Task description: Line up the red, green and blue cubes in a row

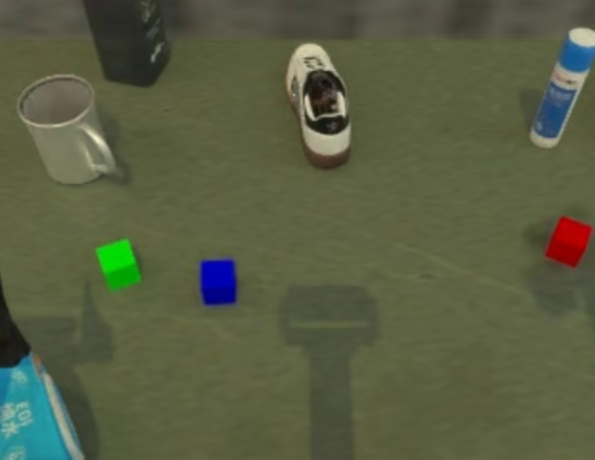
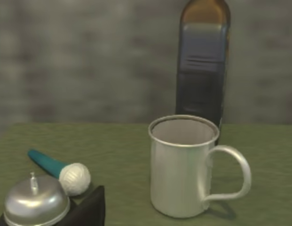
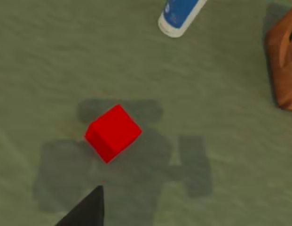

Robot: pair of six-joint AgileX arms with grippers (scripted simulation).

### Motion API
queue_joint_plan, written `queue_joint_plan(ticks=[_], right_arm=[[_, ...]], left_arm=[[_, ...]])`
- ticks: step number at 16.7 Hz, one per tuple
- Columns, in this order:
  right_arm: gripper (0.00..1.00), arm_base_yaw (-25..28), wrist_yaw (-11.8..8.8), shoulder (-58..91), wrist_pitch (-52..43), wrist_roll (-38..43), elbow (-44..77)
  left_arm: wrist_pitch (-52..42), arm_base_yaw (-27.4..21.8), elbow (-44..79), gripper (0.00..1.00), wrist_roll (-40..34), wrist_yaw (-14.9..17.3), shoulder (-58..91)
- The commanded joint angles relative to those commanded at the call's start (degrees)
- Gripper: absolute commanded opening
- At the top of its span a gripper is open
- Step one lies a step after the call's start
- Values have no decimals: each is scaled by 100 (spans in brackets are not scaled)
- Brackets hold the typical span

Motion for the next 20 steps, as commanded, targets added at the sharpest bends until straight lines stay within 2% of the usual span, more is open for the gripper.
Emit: queue_joint_plan(ticks=[6,11,15,20], right_arm=[[100,172,27,3616,-1920,-1625,2617],[100,278,24,5739,-3072,-2640,4360],[100,322,10,6644,-3530,-3077,5154],[100,328,6,6743,-3586,-3134,5262]], left_arm=[[0,0,0,100,0,0,0],[0,0,0,100,0,0,0],[0,0,0,100,0,0,0],[0,0,0,100,0,0,0]])
